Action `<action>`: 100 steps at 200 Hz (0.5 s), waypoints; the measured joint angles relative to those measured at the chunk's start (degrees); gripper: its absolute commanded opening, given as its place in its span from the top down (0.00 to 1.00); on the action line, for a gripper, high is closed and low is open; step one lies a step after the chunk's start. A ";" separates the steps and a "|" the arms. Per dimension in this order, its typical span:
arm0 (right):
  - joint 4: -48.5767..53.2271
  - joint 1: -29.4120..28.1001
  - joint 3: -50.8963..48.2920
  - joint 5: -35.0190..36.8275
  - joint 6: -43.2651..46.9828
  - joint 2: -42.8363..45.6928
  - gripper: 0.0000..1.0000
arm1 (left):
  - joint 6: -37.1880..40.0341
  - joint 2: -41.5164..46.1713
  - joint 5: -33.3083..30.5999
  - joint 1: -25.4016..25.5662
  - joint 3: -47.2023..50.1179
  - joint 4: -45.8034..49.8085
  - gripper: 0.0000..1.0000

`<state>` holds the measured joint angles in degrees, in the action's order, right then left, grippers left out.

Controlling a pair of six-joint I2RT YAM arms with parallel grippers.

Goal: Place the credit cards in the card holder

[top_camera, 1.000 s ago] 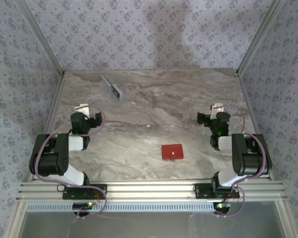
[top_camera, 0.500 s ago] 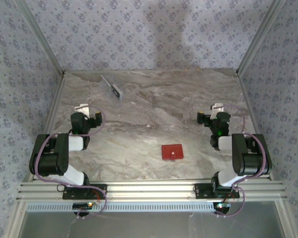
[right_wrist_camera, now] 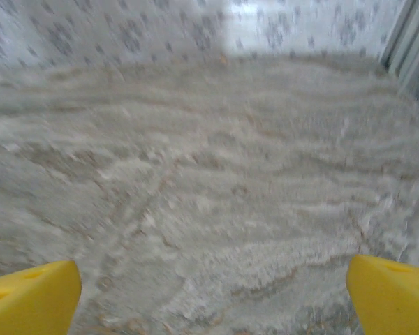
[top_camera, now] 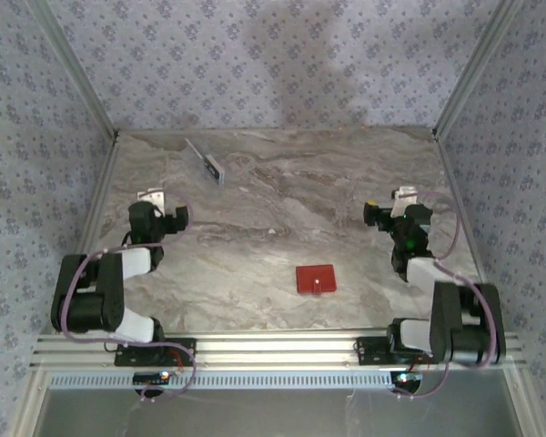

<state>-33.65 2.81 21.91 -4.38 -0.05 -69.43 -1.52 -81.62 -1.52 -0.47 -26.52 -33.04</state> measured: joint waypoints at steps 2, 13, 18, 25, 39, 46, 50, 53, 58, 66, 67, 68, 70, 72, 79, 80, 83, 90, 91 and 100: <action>0.63 -0.07 0.02 -0.04 -0.24 0.90 0.00 | -0.22 1.03 0.17 0.07 -0.44 1.31 0.01; 5.86 -0.63 0.81 0.15 -2.36 6.67 0.00 | -2.23 6.01 0.90 0.13 -3.08 8.07 0.01; 8.63 -0.96 1.36 0.66 -3.74 9.79 0.00 | -3.80 8.28 1.14 0.20 -4.52 11.08 0.01; 12.22 -1.22 2.40 1.57 -5.86 13.44 0.00 | -5.60 10.95 1.31 0.22 -6.58 14.86 0.01; 19.02 -1.36 5.18 3.52 -10.32 19.17 0.00 | -11.74 15.54 0.94 0.22 -13.22 25.62 0.01; 21.46 -1.31 6.45 3.76 -11.93 21.09 0.00 | -15.91 16.92 -0.11 0.22 -17.42 32.17 0.01; 22.60 -1.22 7.10 3.80 -12.74 22.14 0.00 | -17.66 17.49 -0.48 0.22 -18.93 34.58 0.01; 23.23 -1.20 7.43 3.72 -13.18 22.60 0.00 | -19.43 17.75 -0.87 0.20 -20.33 36.70 0.01; 24.52 -1.18 8.07 3.50 -14.34 23.41 0.00 | -21.90 18.14 -1.38 0.13 -22.75 40.87 0.01; 26.47 -0.96 8.74 2.64 -16.20 24.22 0.00 | -24.85 18.45 -1.18 -0.20 -25.46 45.88 0.01; 26.64 -0.92 8.79 2.45 -16.59 24.28 0.00 | -25.09 18.47 -1.05 -0.26 -25.70 46.38 0.01; 27.12 -0.81 8.92 2.03 -16.74 24.39 0.00 | -25.46 18.49 -0.81 -0.35 -26.05 47.25 0.01; 27.54 -0.68 9.03 1.57 -17.09 24.48 0.00 | -25.88 18.51 -0.55 -0.44 -26.38 48.09 0.01; 28.35 -0.46 9.20 0.85 -17.64 24.59 0.00 | -26.51 18.53 -0.11 -0.61 -26.82 49.35 0.01; 30.08 0.22 9.68 -1.11 -18.91 24.61 0.00 | -27.85 18.53 1.49 -0.94 -27.39 52.33 0.01; 30.29 0.33 9.75 -1.29 -19.02 24.59 0.00 | -28.00 18.53 1.68 -1.01 -27.39 52.68 0.01; 31.01 0.59 9.90 -1.86 -19.47 24.50 0.00 | -28.50 18.53 2.45 -1.18 -27.41 53.92 0.01; 32.92 1.05 10.38 -3.37 -20.41 24.24 0.00 | -29.51 18.38 4.61 -1.51 -27.10 56.74 0.01; 33.22 1.14 10.47 -3.65 -20.59 24.15 0.00 | -29.62 18.36 4.83 -1.51 -27.04 57.02 0.01; 35.65 1.07 11.23 -5.38 -21.20 23.54 0.00 | -30.40 18.05 8.44 -1.64 -26.14 59.21 0.01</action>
<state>2.00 3.88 33.15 -9.76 -21.26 -45.89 -31.92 -63.57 6.92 -2.11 -52.66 26.17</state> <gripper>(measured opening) 0.995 0.993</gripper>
